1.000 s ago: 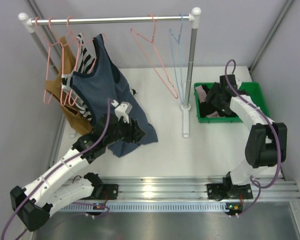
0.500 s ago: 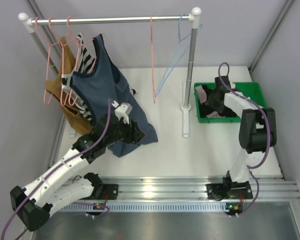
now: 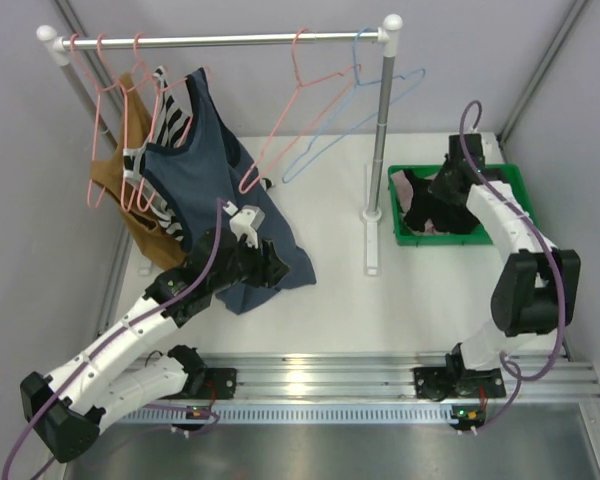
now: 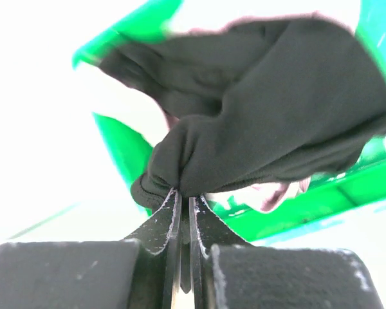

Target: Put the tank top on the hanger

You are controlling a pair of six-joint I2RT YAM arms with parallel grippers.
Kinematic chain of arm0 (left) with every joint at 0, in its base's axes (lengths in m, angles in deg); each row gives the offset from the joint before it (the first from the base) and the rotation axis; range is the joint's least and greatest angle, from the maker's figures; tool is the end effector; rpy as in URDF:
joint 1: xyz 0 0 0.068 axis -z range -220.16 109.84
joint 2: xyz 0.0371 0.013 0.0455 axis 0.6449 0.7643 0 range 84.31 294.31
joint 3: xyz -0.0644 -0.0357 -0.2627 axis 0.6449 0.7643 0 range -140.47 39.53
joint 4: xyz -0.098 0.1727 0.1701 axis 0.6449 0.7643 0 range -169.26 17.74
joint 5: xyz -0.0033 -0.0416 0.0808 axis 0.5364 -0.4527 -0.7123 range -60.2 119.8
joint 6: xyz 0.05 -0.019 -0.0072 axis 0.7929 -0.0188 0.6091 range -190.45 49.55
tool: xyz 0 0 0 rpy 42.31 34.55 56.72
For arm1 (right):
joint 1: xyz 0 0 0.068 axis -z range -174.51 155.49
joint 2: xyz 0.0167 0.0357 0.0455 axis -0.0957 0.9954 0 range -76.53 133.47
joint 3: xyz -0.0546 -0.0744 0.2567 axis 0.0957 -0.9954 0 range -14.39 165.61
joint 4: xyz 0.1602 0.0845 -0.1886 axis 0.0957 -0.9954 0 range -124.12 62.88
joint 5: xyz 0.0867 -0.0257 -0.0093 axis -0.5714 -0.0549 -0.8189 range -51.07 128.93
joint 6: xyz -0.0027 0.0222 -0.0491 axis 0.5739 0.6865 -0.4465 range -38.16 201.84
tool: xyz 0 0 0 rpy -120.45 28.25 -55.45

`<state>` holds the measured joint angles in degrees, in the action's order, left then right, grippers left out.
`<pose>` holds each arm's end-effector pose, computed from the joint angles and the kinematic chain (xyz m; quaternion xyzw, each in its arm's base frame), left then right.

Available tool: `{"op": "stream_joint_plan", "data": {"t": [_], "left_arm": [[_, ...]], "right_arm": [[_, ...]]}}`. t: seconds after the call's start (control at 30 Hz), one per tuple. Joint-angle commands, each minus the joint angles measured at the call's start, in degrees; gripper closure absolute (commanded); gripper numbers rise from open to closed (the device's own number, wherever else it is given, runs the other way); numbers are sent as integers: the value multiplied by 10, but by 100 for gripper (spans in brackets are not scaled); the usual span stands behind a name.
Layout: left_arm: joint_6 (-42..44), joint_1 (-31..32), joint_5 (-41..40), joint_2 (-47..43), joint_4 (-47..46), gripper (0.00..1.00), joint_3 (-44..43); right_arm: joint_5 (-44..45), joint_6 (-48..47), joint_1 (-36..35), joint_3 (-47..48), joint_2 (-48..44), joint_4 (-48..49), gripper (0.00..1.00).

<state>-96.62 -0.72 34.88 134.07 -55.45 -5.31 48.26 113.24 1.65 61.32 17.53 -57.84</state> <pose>0.1483 -0.1262 0.3011 0.1217 0.8512 -0.3079 0.4072 0.3613 0.0185 0.2741 0.2501 0.9002 0.0328 0.3551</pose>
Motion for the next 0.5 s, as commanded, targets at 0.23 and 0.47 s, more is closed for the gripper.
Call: {"op": "stream_joint_plan", "data": {"t": [0.23, 0.47], "left_arm": [[15, 1, 4, -13, -5, 45, -37], [24, 1, 9, -12, -8, 45, -42]], "right_arm": [[-18, -29, 8, 186, -168, -97, 100], [-60, -34, 5, 310, -214, -151, 100]]}}
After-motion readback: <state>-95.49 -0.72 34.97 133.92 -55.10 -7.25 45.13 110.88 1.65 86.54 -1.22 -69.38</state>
